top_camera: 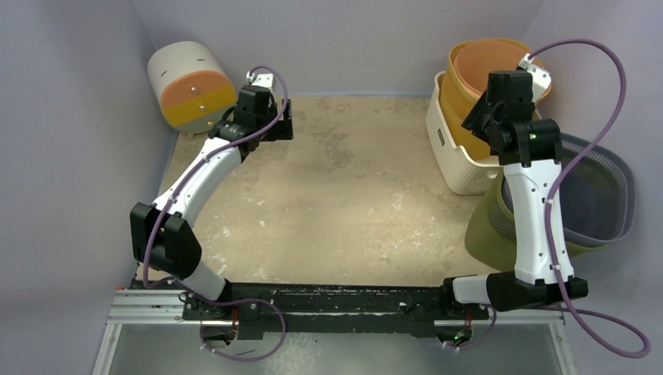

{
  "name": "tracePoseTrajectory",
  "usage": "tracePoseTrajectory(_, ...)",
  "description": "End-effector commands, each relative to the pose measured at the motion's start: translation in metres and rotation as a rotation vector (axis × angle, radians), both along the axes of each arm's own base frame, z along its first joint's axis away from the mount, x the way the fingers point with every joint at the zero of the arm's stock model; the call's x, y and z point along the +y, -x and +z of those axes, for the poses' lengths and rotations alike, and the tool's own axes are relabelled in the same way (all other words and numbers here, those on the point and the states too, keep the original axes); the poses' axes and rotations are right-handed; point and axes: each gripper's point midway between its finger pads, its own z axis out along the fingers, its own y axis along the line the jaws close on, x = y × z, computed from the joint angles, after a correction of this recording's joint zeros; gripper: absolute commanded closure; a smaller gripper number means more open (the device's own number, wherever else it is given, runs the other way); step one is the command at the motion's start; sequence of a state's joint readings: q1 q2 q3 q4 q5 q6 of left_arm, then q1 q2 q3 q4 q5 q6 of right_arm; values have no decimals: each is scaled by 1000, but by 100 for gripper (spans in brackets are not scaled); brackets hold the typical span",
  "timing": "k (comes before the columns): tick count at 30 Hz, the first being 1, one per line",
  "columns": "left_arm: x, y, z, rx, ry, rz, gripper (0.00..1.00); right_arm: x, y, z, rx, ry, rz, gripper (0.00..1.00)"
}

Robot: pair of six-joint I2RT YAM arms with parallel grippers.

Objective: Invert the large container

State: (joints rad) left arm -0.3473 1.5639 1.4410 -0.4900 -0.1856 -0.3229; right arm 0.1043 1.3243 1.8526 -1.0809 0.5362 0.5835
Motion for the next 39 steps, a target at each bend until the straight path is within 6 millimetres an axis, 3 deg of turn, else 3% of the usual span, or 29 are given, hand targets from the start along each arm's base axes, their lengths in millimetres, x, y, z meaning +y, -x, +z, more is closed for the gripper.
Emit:
tracePoseTrajectory(1,-1,5,21,-60,37,-9,16,-22,43,27,-82,22,-128,45)
tracePoseTrajectory(8,-3,9,9,-41,44,-17,16,-46,71,23,-74,109,-234,41)
tracePoseTrajectory(13,-5,9,11,-46,61,-22,16,-53,75,-1,-7,128,-254,39)
tracePoseTrajectory(20,-4,10,18,-61,64,-20,16,-57,73,-20,38,124,-271,46)
tracePoseTrajectory(28,0,14,18,-65,57,-5,15,-55,72,-32,43,107,-261,67)
tracePoseTrajectory(30,2,15,20,-70,54,0,15,-53,72,-35,41,97,-262,89)
tracePoseTrajectory(32,4,15,21,-73,49,5,15,-53,72,-32,28,93,-262,100)
tracePoseTrajectory(39,3,15,25,-77,54,5,15,-63,72,20,-77,171,-255,100)
